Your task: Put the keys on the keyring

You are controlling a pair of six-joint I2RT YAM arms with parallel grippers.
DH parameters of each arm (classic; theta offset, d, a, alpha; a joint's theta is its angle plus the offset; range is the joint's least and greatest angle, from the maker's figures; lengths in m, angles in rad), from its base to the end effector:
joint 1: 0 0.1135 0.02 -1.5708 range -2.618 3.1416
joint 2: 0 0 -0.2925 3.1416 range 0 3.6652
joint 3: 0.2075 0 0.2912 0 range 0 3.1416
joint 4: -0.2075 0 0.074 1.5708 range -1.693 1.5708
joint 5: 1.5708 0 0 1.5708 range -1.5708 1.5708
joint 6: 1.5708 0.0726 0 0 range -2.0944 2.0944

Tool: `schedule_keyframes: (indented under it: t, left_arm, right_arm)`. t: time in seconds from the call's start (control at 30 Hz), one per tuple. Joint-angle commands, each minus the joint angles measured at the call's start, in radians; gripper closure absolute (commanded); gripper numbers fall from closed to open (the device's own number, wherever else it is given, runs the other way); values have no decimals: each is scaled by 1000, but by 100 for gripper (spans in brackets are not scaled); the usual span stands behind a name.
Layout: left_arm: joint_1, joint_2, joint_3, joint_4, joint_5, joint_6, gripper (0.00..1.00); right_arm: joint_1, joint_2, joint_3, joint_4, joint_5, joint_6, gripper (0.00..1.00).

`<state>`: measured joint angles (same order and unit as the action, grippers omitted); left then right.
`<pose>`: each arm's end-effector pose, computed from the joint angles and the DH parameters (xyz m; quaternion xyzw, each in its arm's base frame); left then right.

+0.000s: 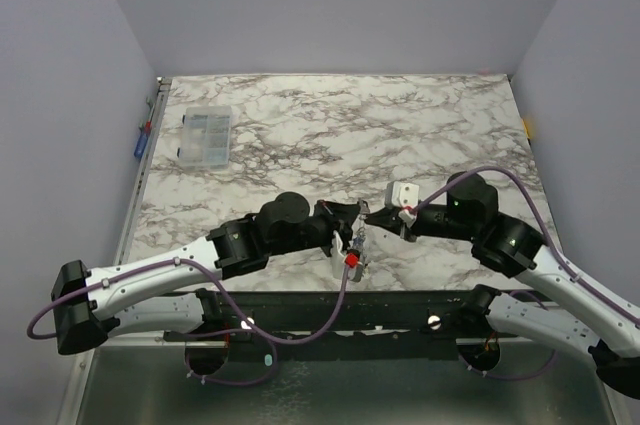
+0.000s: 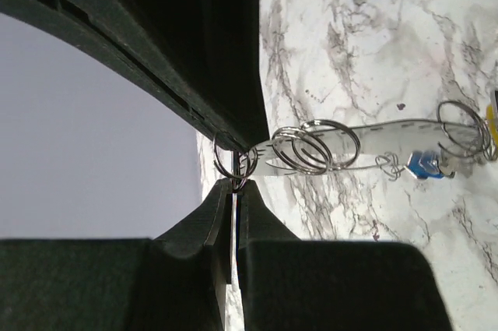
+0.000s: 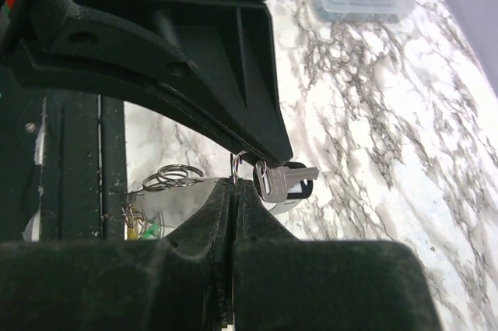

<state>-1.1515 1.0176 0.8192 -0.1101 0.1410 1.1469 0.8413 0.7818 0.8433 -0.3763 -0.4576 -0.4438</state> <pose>0.1114 -0.2750 0.3207 0.7518 0.2916 -0.0582 0.5885 0.1264 0.1895 0.3539 -0.5789 0.5511 0.2929 0.5247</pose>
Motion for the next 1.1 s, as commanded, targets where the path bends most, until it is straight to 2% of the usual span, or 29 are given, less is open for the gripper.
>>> schedule_keyframes:
  t: [0.0,0.3,0.6,0.7,0.87,1.07]
  left_arm:
    - [-7,22,-17,80,-132,-123,100]
    - [-7,67,0,162,-275,-322,100]
    - [-8,51,-9,234,-328,-496,100]
    - [-8,48,-4,248,-327,-551,89]
    - [-8,47,8,259,-353,-633,80]
    - [-8,-6,-23,257,-404,-654,57]
  right_arm:
    - [4,0,0,150,83,47,99]
    - [4,10,-22,225,152,79,99]
    - [4,3,-74,367,250,125,99]
    - [4,-5,-96,425,242,130,99]
    - [4,-14,-121,445,237,127,99]
    - [4,-36,-137,444,251,87,99]
